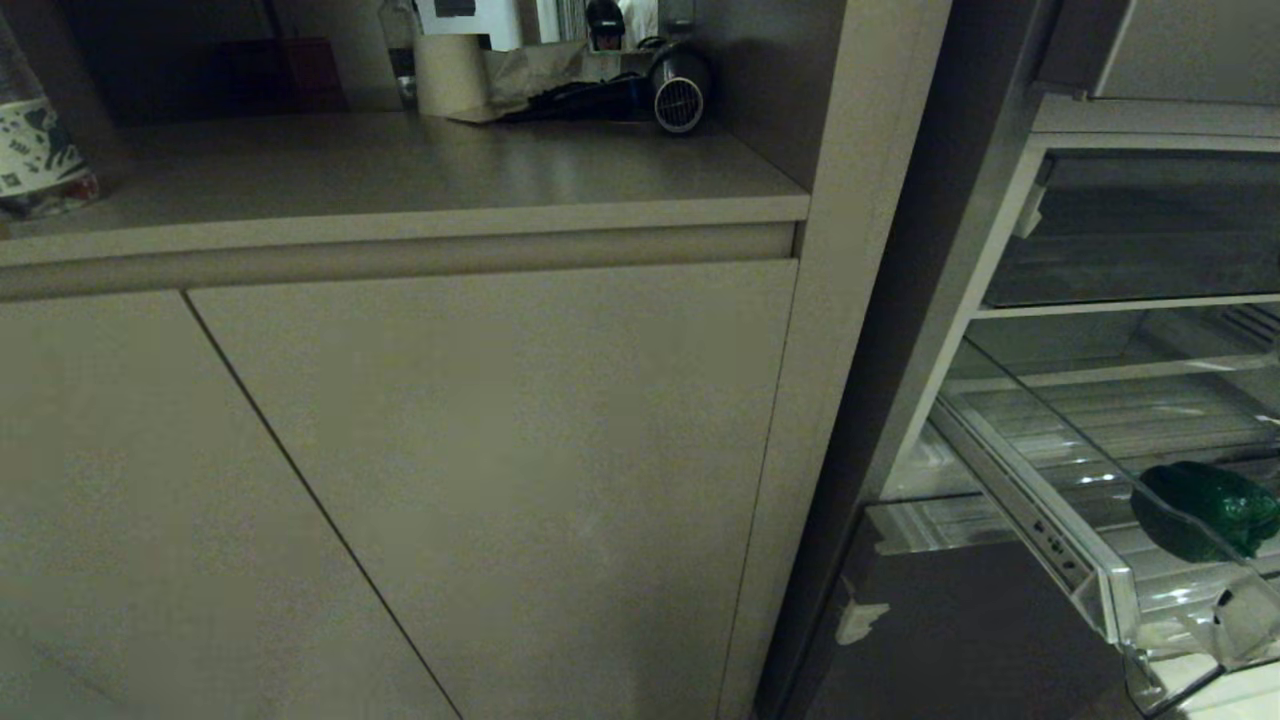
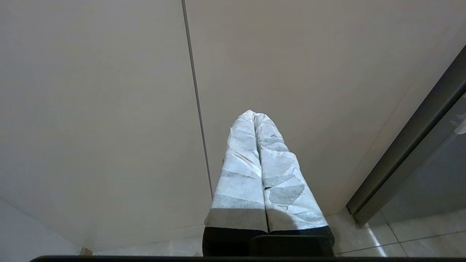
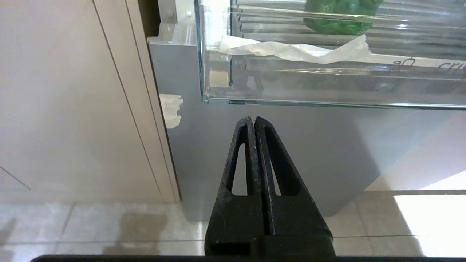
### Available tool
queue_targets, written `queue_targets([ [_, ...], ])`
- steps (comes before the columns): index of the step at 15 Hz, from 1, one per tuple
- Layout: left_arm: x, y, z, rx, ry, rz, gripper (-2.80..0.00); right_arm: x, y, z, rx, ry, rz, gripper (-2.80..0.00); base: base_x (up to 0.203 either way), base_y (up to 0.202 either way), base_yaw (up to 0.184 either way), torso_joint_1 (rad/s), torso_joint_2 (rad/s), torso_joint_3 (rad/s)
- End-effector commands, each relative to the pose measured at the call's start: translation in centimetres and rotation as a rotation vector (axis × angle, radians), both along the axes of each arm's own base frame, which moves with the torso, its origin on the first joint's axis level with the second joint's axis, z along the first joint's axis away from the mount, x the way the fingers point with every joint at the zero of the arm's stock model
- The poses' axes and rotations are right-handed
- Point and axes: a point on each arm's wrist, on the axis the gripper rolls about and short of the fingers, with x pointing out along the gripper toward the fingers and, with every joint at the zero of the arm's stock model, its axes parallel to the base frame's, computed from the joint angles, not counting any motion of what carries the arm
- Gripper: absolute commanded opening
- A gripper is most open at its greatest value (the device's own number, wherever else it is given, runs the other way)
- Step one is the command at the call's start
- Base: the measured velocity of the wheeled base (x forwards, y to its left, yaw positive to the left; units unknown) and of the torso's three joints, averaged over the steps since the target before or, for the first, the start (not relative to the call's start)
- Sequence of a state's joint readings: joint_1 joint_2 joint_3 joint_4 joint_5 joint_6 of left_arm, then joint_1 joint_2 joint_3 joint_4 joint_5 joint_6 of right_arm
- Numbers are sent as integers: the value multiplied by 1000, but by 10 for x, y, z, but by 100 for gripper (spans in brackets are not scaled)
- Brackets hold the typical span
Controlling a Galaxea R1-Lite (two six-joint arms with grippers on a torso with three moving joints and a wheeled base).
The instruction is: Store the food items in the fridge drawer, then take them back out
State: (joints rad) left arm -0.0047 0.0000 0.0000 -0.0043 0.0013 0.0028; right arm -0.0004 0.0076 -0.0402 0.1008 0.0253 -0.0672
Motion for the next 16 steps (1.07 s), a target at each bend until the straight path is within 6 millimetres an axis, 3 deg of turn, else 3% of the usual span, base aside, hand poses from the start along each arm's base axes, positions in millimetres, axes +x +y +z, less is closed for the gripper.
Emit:
queue_targets([
  [1,0,0,0,0,1,0,-280,-1,0,-1,6,-6,1,-280,0,0,0,0,0,0],
  [4,0,0,0,0,1,0,-280,-1,0,0,12,-7,-1,-280,0,0,0,0,0,0],
  [13,0,0,0,0,1,0,-280,-1,0,0,20,-8,-2,-280,-1,7,-166,3,3,2],
  [16,0,0,0,0,1,0,-280,-1,0,0,45,-7,-5,-280,1,4,-64,1,4,2],
])
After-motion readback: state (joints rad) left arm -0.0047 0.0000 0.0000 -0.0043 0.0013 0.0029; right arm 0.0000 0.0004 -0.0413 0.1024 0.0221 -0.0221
